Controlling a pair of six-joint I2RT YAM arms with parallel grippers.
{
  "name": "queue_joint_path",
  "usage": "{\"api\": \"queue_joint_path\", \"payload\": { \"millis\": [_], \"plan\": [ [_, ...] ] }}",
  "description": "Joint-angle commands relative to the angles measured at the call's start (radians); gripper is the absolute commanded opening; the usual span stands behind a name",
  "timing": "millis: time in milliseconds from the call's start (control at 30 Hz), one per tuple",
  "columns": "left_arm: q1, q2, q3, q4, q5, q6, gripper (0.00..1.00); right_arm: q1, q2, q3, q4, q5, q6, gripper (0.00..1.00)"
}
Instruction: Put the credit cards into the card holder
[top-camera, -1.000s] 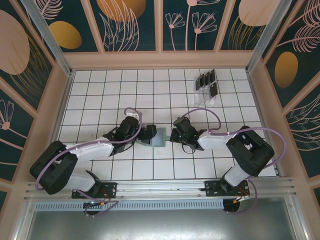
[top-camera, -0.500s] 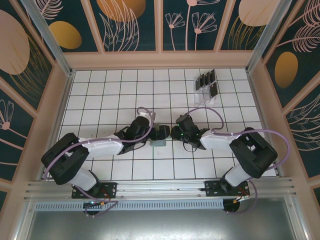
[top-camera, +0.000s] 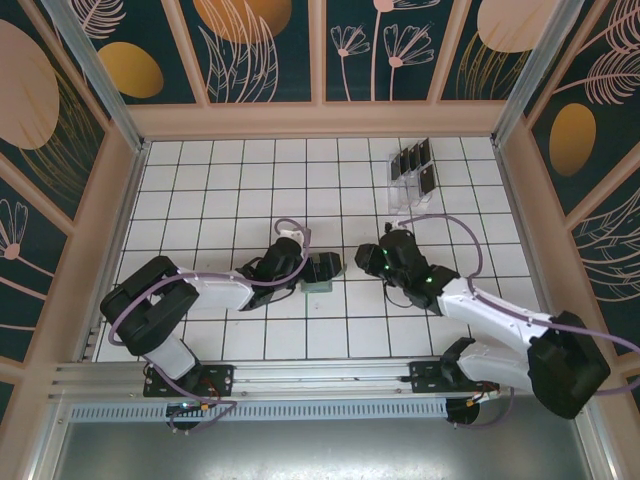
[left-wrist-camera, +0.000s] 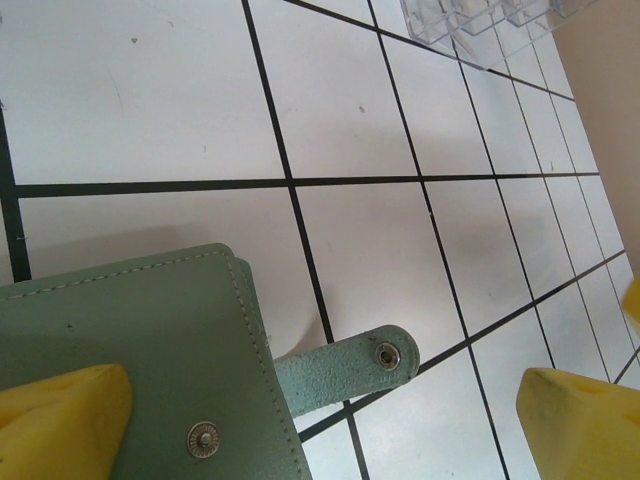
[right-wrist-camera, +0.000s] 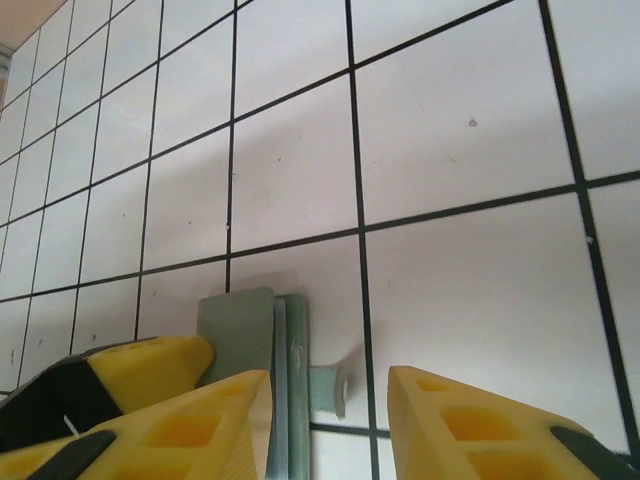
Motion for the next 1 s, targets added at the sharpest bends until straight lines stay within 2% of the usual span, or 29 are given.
{"api": "queue_joint_path", "payload": {
  "millis": [0,133,300,567,833,967],
  "plan": [
    [-0.004,-0.002,-0.009,0.012,-0.037,-0.012,0.99,0.01,-0.058,-0.031,-0.028,-0.003,0.052,0.34],
    [-0.004,-0.027,0.042,-0.045,-0.065,0.008,0.98,0.047,-0.079,-0.035,-0.008,-0.011,0.077,0.3],
    [0.021,-0.038,0.164,-0.193,-0.091,0.049,0.99,0.125,-0.025,-0.011,0.06,-0.01,0.116,0.25],
    [0.183,-0.115,0.243,-0.399,-0.141,0.113,0.99,0.203,0.125,0.089,0.114,-0.014,0.11,0.21],
    [0.237,-0.256,0.145,-0.553,-0.207,0.183,0.99,0.221,0.255,0.207,0.12,-0.036,0.053,0.15],
    [0.235,-0.335,0.057,-0.602,-0.195,0.184,0.99,0.209,0.349,0.263,0.114,-0.052,0.017,0.06]
  ]
}}
